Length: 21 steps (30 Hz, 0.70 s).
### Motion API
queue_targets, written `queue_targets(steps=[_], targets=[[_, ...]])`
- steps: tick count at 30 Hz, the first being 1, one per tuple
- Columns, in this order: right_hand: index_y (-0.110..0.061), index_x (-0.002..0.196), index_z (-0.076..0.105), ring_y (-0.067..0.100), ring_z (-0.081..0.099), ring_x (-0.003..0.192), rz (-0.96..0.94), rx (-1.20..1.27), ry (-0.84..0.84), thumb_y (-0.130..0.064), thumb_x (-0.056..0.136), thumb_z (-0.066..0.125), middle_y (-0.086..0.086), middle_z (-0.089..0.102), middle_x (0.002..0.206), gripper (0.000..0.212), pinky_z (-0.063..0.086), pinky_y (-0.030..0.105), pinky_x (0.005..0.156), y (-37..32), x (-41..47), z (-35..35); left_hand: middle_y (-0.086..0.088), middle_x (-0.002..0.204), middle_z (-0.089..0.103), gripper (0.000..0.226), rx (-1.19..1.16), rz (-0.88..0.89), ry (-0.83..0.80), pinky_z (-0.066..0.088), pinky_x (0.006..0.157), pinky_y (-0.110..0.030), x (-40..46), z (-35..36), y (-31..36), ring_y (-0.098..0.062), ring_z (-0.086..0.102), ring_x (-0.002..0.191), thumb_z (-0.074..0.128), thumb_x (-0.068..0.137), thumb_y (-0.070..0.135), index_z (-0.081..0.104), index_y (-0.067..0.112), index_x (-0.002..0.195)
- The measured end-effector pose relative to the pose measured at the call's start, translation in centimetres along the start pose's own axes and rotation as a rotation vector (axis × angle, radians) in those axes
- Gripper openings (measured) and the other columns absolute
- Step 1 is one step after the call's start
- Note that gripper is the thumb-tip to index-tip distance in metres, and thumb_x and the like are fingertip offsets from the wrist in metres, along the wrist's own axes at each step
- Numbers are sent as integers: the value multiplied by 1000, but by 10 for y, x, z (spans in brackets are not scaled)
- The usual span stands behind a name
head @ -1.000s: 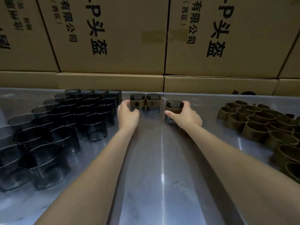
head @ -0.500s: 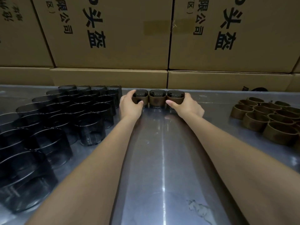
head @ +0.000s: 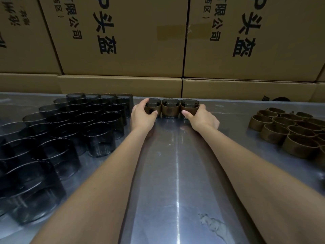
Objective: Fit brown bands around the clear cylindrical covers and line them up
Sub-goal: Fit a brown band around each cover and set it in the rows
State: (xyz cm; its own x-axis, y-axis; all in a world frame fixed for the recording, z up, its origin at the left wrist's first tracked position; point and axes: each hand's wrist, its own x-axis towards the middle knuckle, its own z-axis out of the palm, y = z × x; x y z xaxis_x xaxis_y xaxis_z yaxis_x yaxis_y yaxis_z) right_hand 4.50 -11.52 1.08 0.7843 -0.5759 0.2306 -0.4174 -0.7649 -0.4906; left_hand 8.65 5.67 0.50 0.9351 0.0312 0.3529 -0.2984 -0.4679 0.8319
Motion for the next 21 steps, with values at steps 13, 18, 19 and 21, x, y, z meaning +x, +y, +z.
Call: queue_targets(steps=[13,18,19,21], targets=[[-13,141,37,26,47,129,-55,408,-53,-41,98,49,3,49,143,53,38,36,99,28,-62,-28,-6,147,34,54,141,70,-83,35,99,-29,-70,-28,11,-24,42,131,57,94,21,37,13,143],[-15,134,47,23,50,124,-135,364,-90,-30,97,51,3,55,135,40,39,33,95,42,-111,-49,-1,130,49,36,483,379,-95,38,80,-27,-129,-57,21,-20,47,120,53,94,19,50,18,130],[-15,132,49,23,51,123,-158,350,-96,-29,97,52,3,56,133,38,39,32,95,44,-122,-54,0,127,50,34,532,431,-101,37,76,-26,-140,-63,23,-20,47,117,52,94,19,51,18,127],[-18,127,54,21,54,118,-208,313,-115,-28,97,53,1,58,129,32,42,33,94,50,-144,-63,-2,124,50,33,589,466,-91,38,75,-28,-154,-77,25,-22,48,114,53,92,19,53,16,125]])
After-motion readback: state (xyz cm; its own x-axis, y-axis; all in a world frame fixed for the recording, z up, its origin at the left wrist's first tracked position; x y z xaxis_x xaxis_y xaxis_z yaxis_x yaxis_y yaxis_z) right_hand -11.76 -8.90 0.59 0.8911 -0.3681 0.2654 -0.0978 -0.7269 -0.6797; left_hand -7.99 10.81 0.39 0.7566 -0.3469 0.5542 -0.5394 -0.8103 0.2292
